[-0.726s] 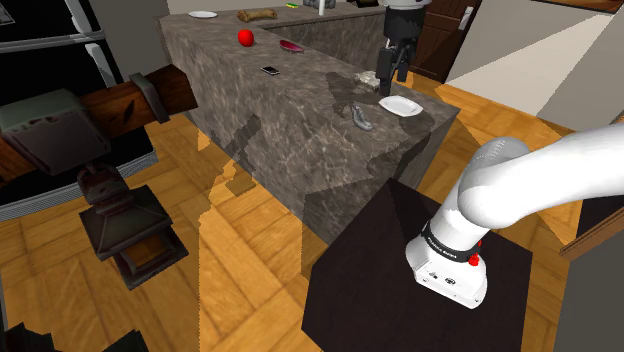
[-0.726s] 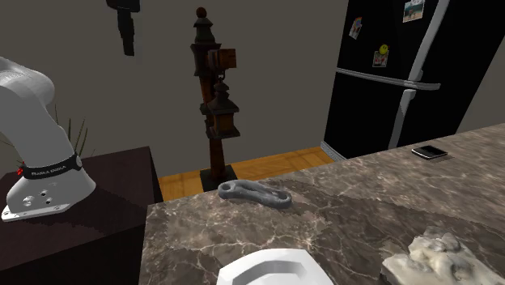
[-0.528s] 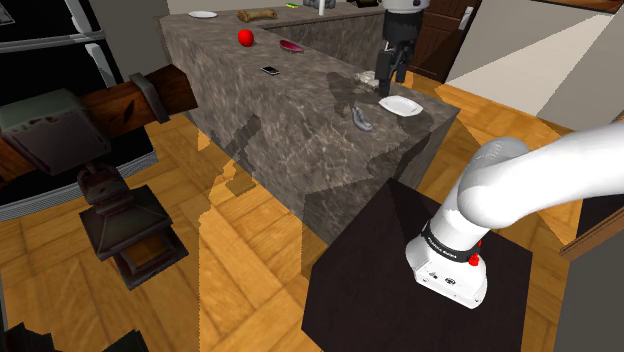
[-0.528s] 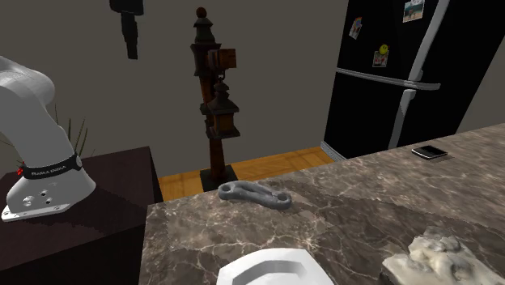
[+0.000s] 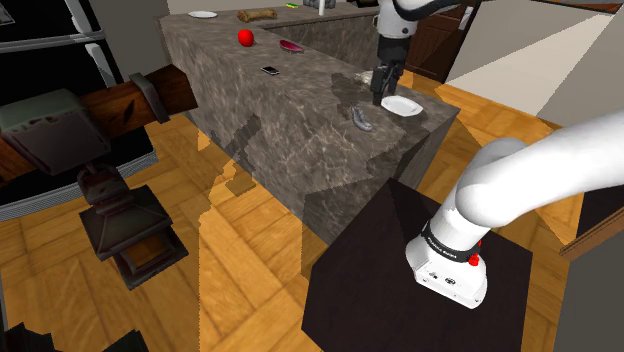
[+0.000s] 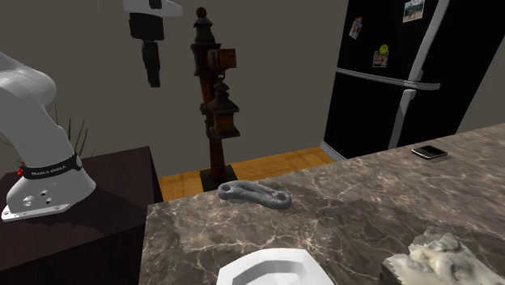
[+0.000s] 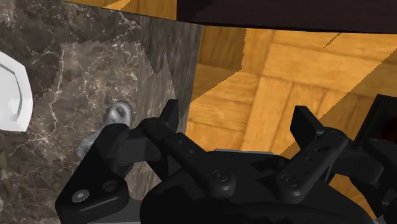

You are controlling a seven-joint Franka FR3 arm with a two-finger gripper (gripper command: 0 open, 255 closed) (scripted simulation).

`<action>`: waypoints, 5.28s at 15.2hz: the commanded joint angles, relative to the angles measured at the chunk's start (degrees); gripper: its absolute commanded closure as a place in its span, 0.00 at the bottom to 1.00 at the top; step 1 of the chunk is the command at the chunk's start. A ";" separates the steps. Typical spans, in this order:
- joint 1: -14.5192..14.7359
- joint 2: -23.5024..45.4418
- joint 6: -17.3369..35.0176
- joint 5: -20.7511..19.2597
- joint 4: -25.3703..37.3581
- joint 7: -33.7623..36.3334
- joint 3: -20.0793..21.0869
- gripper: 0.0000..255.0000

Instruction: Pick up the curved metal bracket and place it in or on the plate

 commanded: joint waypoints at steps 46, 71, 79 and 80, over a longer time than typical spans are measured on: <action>-7.46 56.90 37.17 25.19 20.99 -38.88 -16.55 1.00; -9.53 51.86 24.59 21.14 28.98 -40.84 -20.46 1.00; -19.47 61.09 19.42 26.45 41.58 -52.15 -21.44 1.00; -20.89 62.43 18.59 27.10 43.54 -53.38 -21.40 1.00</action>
